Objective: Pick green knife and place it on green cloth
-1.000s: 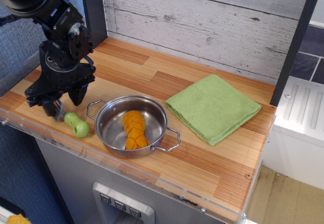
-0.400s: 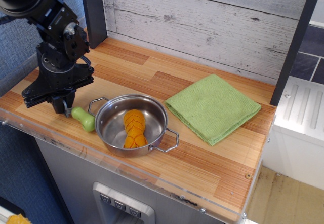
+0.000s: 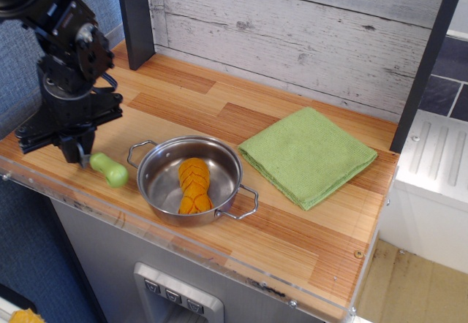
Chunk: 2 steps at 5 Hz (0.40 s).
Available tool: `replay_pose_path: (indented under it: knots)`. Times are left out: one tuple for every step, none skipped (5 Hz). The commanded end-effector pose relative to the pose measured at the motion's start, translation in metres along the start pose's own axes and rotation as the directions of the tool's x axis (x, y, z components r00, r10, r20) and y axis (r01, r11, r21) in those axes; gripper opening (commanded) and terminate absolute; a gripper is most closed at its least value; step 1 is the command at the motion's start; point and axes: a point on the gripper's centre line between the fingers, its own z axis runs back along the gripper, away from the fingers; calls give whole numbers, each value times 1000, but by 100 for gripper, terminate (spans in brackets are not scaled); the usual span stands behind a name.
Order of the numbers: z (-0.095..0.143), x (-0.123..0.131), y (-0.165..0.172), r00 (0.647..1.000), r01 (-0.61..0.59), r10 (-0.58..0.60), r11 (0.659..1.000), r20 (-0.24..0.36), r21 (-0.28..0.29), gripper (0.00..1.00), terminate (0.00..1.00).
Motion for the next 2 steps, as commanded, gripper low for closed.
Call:
replay_pose_path:
  knots:
    - [35, 21, 10, 997, -26, 30, 999, 77, -44, 0, 0]
    - [64, 24, -9, 992, -20, 32, 995, 120, -100, 0, 0]
